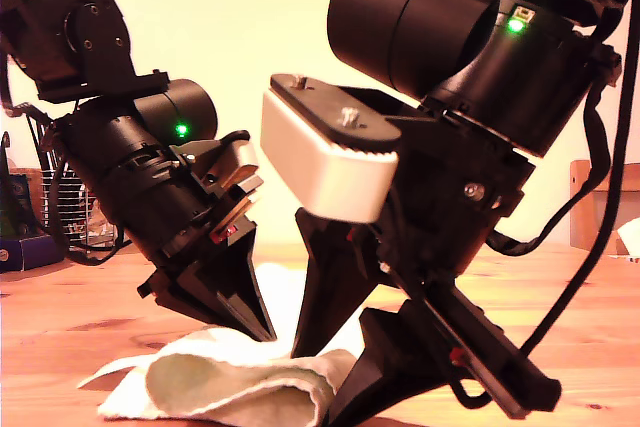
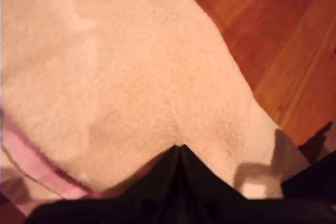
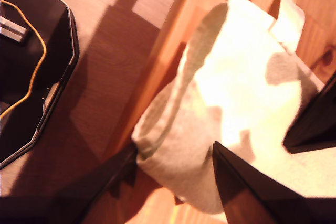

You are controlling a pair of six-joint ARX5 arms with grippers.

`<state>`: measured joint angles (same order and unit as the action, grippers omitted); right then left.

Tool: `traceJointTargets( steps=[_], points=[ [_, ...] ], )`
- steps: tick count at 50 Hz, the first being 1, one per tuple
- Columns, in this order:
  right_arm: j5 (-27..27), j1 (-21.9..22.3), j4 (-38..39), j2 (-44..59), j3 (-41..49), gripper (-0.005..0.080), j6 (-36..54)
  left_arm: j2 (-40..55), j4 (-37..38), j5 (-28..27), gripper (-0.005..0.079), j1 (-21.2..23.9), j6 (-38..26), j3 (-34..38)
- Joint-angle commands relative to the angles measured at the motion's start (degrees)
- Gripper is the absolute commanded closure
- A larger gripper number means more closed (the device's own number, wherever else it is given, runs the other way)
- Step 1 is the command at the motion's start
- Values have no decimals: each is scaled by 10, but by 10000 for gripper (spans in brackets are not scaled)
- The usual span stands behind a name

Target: Fold the tea towel in front of you. After folding it, place it to the right side.

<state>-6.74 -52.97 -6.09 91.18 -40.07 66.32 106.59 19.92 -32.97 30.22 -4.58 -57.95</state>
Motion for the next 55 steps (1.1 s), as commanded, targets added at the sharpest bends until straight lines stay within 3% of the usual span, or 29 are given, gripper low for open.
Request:
traceJointTargets(
  steps=[1,9,18,25,36,55],
  points=[
    [-4,-3,-11,12,8,341,3,11,3,-3,766,8,1,12],
    [-8,-4,-10,12,8,407,1,11,11,-11,766,13,1,12],
    [-2,-19,-18,12,8,668,-27,11,30,-12,766,15,1,12],
    [-1,-30,-15,12,8,768,-83,11,46,-12,766,20,1,12],
    [9,-57,-21,-4,8,766,-217,11,18,-9,766,23,-6,12],
    [-4,-85,-32,-74,8,766,-318,11,-27,17,766,20,-3,12]
  ],
)
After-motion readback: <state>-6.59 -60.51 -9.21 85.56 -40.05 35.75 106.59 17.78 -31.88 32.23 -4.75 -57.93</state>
